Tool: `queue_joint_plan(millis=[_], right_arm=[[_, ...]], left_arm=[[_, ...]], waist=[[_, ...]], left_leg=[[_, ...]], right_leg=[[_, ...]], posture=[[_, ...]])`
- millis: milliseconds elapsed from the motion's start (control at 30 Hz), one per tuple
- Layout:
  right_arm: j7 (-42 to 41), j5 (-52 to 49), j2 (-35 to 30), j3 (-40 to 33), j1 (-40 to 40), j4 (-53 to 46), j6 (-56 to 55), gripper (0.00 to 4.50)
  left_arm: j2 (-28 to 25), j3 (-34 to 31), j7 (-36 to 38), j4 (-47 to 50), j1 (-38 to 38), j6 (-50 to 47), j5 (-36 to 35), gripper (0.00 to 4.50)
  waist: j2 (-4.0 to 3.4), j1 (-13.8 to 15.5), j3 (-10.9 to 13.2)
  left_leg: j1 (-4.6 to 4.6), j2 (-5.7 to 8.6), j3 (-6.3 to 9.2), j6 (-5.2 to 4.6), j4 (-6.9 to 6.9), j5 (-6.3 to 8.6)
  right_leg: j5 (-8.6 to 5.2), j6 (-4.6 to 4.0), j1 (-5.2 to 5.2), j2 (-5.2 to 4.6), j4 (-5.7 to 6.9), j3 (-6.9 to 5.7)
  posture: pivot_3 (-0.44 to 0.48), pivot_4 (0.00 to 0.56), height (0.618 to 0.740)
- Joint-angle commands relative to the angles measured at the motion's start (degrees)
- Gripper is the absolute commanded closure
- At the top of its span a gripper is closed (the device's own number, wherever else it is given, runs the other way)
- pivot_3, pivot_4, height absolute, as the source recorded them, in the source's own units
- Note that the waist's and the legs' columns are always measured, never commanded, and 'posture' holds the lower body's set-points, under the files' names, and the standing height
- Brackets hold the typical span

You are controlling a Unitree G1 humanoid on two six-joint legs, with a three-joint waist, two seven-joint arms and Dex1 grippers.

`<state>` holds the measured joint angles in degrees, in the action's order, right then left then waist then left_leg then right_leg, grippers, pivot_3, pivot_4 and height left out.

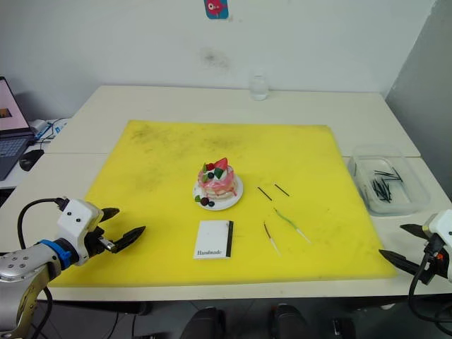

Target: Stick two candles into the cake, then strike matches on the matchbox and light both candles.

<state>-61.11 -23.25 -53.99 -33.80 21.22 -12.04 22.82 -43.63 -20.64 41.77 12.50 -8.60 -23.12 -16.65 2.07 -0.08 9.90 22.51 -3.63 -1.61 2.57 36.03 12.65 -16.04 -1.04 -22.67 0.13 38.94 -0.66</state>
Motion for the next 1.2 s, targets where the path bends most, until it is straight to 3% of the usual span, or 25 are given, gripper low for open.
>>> queue_joint_plan(millis=[33, 733, 1000, 1200], right_arm=[[-0.1, 0.0, -0.3, -2.0, -0.4, -0.5, -1.0, 0.00], [0.3, -0.6, 0.5, -2.2, 0.1, -2.2, -0.8, 0.00], [1.2, -1.0, 0.9, -1.5, -0.7, -3.8, -0.1, 0.00], [1.1, -1.4, 0.5, -1.9, -0.9, -4.3, 0.3, 0.00]], left_arm=[[-0.9, -1.2, 0.3, 0.6, 0.5, -0.2, -0.6, 0.02], [-2.4, -3.1, 4.2, -1.6, 0.0, 2.7, -1.4, 0.02], [-2.2, -5.5, 7.6, -1.7, -0.6, 2.1, -5.7, 0.02], [-3.0, -6.5, 9.4, 0.2, -0.5, -3.6, -10.6, 0.02]], waist=[[0.00, 0.0, 0.0], [0.00, 0.0, 0.0], [0.01, 0.0, 0.0], [0.00, 0.0, 0.0]], left_leg=[[0.00, 0.00, 0.00, 0.00, 0.00, 0.00], [0.01, -0.01, -0.01, 0.00, -0.01, 0.00], [0.02, -0.01, -0.01, 0.00, -0.01, 0.00], [0.02, -0.01, -0.02, 0.00, -0.01, 0.00]], right_leg=[[0.00, 0.00, 0.00, 0.00, 0.00, 0.00], [-0.01, -0.01, -0.02, -0.02, 0.00, 0.01], [-0.01, -0.01, -0.04, -0.03, 0.00, 0.00], [-0.01, -0.01, -0.04, -0.03, 0.00, 0.00]], posture=[[0.000, 0.150, 0.740], [0.000, 0.150, 0.740], [0.000, 0.150, 0.740], [0.000, 0.150, 0.740]])
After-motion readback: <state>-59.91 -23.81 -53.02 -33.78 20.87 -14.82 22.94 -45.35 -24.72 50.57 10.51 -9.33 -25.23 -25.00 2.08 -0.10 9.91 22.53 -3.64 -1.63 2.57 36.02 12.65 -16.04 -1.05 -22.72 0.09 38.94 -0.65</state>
